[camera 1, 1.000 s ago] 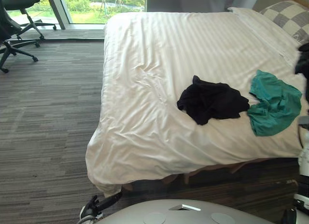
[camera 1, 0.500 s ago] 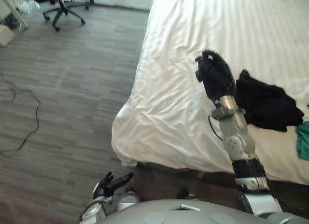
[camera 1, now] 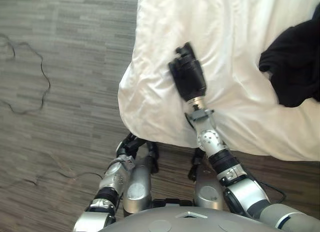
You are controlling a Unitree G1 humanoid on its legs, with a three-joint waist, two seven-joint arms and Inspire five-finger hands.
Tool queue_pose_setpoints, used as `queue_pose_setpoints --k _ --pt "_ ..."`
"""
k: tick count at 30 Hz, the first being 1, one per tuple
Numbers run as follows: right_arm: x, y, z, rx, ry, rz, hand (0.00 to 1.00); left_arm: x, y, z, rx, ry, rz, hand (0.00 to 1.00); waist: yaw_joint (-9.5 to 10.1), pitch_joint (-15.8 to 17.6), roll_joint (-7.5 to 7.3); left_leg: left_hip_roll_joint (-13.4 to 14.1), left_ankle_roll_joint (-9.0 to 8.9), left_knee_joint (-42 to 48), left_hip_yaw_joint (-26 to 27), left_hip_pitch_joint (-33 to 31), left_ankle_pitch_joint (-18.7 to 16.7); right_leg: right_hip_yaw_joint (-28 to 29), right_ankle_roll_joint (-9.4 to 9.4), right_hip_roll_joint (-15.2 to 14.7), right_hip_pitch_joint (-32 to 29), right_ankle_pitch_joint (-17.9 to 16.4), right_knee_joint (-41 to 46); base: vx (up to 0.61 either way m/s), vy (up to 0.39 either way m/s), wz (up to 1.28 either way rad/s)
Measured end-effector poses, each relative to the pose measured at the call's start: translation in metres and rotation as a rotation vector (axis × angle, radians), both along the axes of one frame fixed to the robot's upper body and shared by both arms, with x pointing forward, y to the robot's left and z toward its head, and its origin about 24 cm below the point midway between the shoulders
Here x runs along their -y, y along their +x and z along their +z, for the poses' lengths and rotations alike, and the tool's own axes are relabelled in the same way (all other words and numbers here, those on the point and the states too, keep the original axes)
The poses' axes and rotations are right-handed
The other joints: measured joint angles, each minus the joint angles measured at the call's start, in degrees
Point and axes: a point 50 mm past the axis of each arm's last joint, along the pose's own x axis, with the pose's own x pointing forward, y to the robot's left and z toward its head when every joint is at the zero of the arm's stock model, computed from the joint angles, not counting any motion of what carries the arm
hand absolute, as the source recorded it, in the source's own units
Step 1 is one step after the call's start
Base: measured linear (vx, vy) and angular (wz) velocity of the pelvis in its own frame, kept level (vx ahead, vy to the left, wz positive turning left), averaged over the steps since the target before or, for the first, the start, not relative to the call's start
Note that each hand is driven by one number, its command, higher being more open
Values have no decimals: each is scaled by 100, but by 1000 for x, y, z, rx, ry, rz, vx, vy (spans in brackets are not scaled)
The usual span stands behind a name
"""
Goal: Tidy up the quilt and then pick up the clothes from the bed and put them into the laundry hamper
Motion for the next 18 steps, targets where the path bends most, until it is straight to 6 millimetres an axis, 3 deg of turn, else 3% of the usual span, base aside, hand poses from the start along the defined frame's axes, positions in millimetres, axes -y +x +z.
queue_pose_setpoints --k 5,9,10,11,12,13,14,16,17,18 --pt "-22 -25 -23 -40 -101 236 0 9 0 0 -4 18 -38 100 -93 28 73 -168 58 184 73 36 51 -8 -10 -272 -29 -60 208 82 53 -11" --pt "-58 -85 -81 -301 -254 631 0 16 -13 -8 -50 4 -48 100 -61 115 293 -61 59 437 67 196 50 -30 -87 -324 80 -320 800 82 -47 14" --pt "-70 -117 -102 -410 -295 783 0 17 -18 -11 -65 0 -50 100 -84 169 425 77 62 438 47 312 50 -17 -170 -341 -139 -488 1580 92 -75 16" --pt "-73 -127 -107 -436 -311 838 0 17 -20 -12 -69 -3 -48 100 -69 205 504 182 71 441 15 355 43 9 -129 -328 -388 -679 1952 41 -116 15" --pt "-78 -142 -111 -456 -283 902 0 10 -30 -18 -82 0 -29 100 -66 196 477 234 67 439 -16 333 45 69 -78 -156 -379 -713 1175 24 -123 42" --pt "-80 -148 -112 -461 -255 942 0 3 -33 -19 -87 16 -19 100 -97 154 340 140 -49 450 -75 348 -41 -49 28 -176 -223 -404 655 46 -165 44" --pt "-78 -149 -114 -466 -259 958 0 3 -35 -21 -98 15 -11 100 -76 146 415 232 -118 467 -109 337 -95 -106 -22 -82 -208 -358 607 102 -126 34" --pt "-73 -144 -118 -480 -278 952 0 -3 -39 -22 -94 31 2 100 -68 149 381 408 -134 665 -98 330 -103 -113 -79 66 -49 -318 548 85 -90 1" --pt "-71 -145 -123 -499 -282 949 0 -7 -42 -23 -89 51 -9 100 -67 113 268 427 -202 761 -95 365 -217 -126 -81 86 149 -317 470 31 -58 -4" --pt "-69 -149 -126 -500 -276 973 0 -9 -48 -25 -94 53 -10 100 -34 17 184 381 -159 523 -123 508 -178 -119 -81 129 235 -317 433 26 -33 -12"
